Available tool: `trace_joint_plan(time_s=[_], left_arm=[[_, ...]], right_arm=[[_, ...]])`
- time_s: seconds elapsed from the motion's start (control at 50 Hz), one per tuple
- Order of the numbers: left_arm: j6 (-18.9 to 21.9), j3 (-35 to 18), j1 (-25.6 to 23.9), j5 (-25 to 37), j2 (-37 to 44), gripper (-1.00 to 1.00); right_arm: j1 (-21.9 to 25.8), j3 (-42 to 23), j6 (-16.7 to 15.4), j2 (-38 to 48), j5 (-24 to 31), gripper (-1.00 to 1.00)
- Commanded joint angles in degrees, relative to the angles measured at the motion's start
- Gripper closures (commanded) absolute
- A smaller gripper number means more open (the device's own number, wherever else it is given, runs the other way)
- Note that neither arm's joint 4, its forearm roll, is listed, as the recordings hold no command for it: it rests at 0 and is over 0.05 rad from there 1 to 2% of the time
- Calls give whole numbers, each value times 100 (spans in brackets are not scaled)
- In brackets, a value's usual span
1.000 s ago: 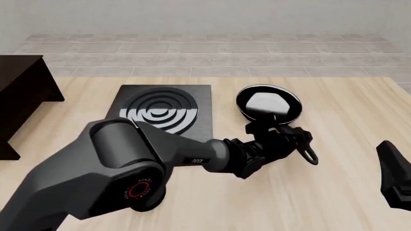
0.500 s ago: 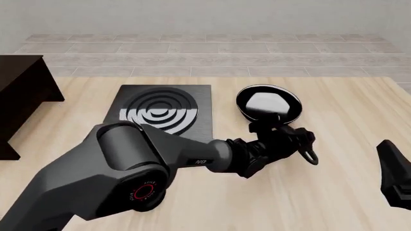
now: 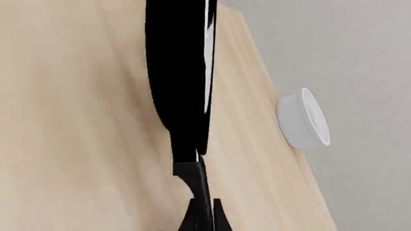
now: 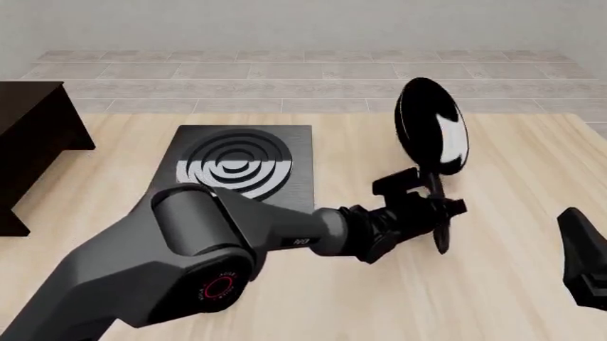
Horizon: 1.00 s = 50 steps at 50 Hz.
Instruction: Put the frying pan on top of the cabinet.
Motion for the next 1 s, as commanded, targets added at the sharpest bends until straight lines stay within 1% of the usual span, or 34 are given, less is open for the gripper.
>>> trace_joint_plan(time_s=[0.02, 0.06, 0.28, 0.46, 0.48, 0.6, 0.74, 0.84, 0.92, 1.0], left_arm=[[-845, 98, -81, -52, 179, 100], [-855, 211, -90, -149, 102, 100], [-763, 349, 57, -140, -28, 100], [-504, 517, 159, -154, -295, 100], [-444, 632, 150, -242, -424, 100], [-354, 848, 189, -295, -680, 100], [-230, 1264, 253, -473, -1141, 100], [-235, 1561, 346, -543, -1489, 100], [-127, 1981, 365, -705, -2037, 100], [-75, 2241, 405, -692, -2437, 100]], right_arm=[[-2, 0, 5, -59, 58, -100], [1, 0, 4, -14, 13, -100], [25, 0, -35, 57, -41, -100], [34, 0, -52, 76, -55, -100], [41, 0, -62, 66, -45, -100], [41, 0, -66, 89, -72, -100], [59, 0, -82, 13, 4, -100], [62, 0, -87, -19, 27, -100], [58, -1, -85, 20, -14, -100], [88, -1, -117, 57, -35, -100]])
